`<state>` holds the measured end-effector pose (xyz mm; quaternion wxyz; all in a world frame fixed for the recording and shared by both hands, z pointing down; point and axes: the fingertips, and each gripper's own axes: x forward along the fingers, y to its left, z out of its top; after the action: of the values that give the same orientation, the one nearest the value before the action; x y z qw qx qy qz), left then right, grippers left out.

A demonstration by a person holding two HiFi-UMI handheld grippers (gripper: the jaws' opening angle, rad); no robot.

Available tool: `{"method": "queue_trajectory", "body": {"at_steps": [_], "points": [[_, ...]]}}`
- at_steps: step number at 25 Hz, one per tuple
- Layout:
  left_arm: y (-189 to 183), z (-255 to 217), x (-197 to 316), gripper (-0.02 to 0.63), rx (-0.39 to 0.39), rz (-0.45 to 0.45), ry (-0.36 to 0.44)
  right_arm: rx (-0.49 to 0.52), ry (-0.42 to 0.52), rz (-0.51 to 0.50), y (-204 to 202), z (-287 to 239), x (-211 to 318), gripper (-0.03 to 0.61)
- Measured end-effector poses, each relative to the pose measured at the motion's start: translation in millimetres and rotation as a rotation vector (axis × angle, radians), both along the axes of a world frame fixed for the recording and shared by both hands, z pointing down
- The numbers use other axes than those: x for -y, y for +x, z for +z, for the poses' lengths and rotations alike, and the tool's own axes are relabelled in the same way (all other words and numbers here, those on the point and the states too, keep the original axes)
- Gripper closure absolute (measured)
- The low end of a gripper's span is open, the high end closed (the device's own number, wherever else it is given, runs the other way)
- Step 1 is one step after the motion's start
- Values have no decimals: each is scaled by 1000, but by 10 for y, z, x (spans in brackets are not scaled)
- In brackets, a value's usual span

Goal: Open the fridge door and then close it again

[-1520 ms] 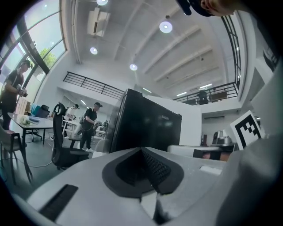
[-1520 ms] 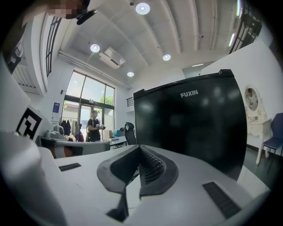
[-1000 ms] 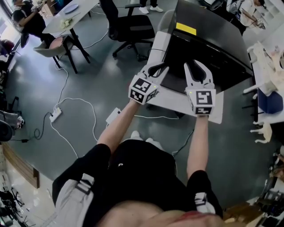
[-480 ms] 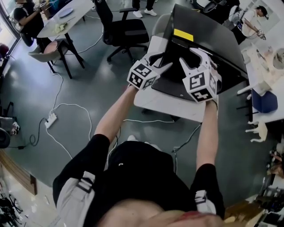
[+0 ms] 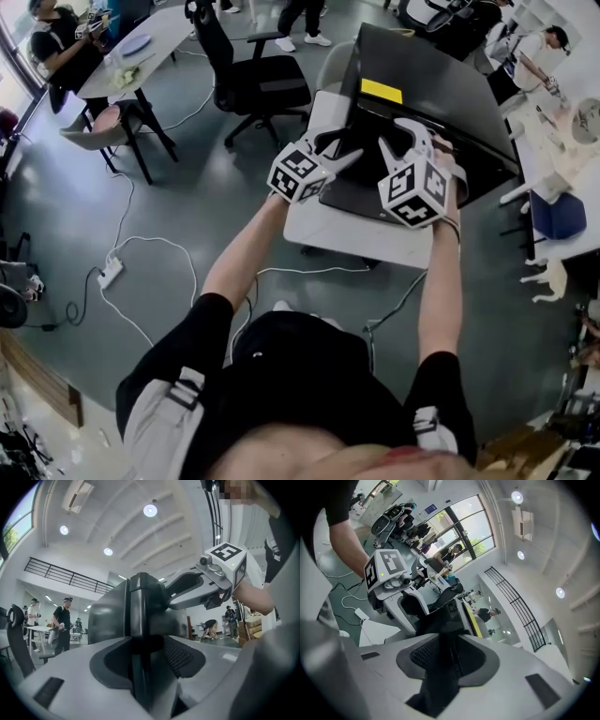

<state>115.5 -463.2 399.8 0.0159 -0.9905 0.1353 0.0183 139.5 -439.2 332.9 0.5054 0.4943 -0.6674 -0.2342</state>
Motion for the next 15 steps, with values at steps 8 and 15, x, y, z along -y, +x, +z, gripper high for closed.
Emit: {"method": "queue_trajectory", "body": {"at_steps": [8,15], "points": [[-8,35,-29,417,11,-9,-35,-2,-39,-11,-6,26,-46,485],[-19,7,-8,416,14,-36,-56,-28,-8,-24,-12,14,-36,488]]}}
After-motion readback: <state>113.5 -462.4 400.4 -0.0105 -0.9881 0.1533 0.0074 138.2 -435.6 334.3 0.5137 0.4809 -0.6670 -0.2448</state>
